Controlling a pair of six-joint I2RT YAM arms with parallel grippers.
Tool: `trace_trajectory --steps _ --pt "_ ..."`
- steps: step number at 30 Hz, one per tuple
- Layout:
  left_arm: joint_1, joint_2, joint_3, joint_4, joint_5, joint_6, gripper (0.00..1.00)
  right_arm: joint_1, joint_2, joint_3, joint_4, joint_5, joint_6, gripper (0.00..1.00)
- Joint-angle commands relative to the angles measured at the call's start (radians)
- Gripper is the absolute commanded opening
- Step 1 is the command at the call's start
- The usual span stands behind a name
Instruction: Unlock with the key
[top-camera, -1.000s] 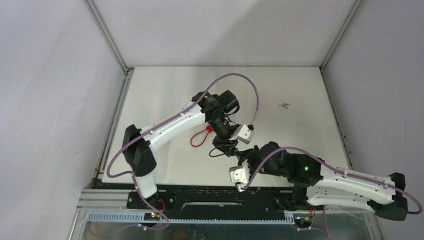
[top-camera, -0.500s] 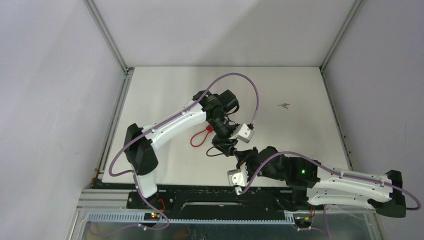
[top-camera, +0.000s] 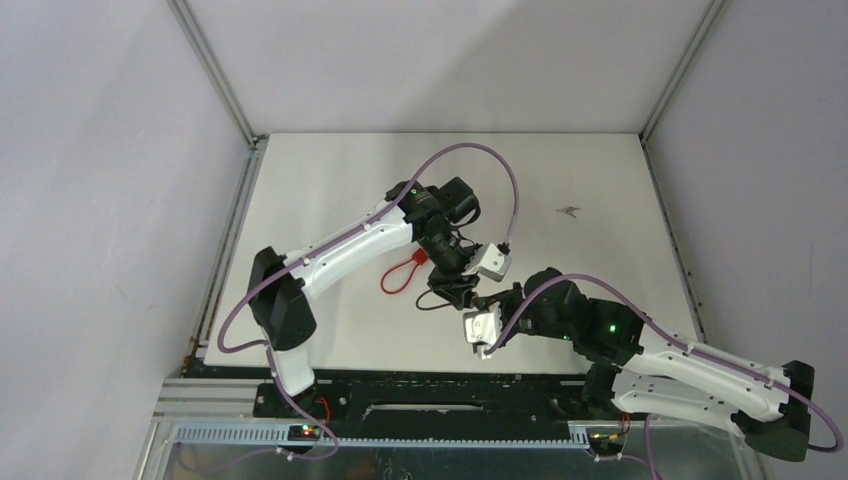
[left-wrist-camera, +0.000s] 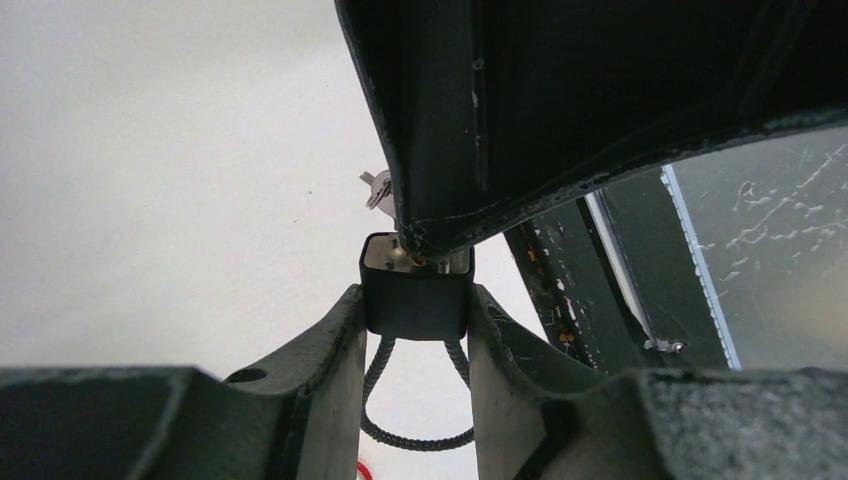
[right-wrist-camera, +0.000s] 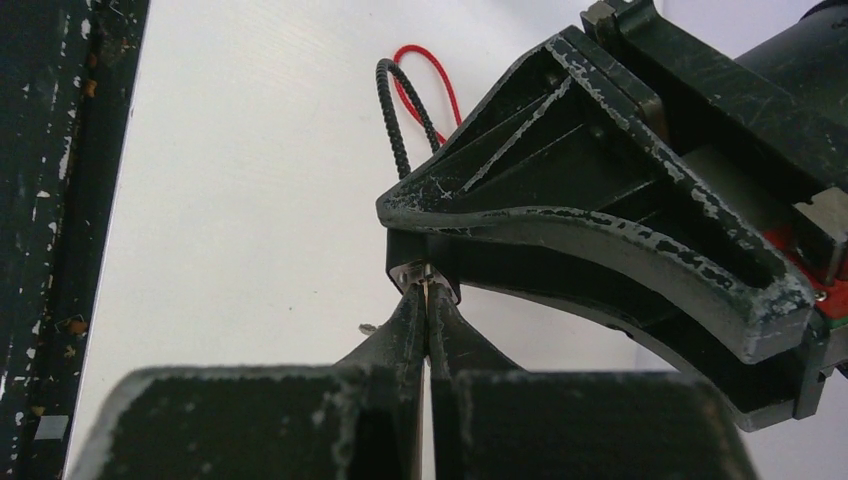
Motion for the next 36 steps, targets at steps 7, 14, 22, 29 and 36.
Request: trace_trajectory --steps 7,14,22,29,36 --pt "-0.029 -0.062 0.113 -0.032 0.276 0.039 0.0 0.182 -0.016 -0.156 0.228 0.258 -0.141 0.0" --pt "-0.03 -0.062 0.115 -0.03 0.278 0.041 0.0 0.188 -0.013 -0.149 0.256 0.217 -0.087 0.0" --pt "-0.05 -0.049 0.117 -0.029 0.268 0.046 0.0 0.176 0.016 -0.143 0.317 0.226 -0.054 0.0" --pt "-0.046 -0.066 0.076 0.011 0.213 0.027 0.0 0.103 -0.038 -0.115 0.229 0.173 -0.026 0.14" --pt "-0.014 -0.055 0.061 0.025 0.177 0.023 0.0 0.053 -0.075 -0.093 0.152 0.136 -0.024 0.34"
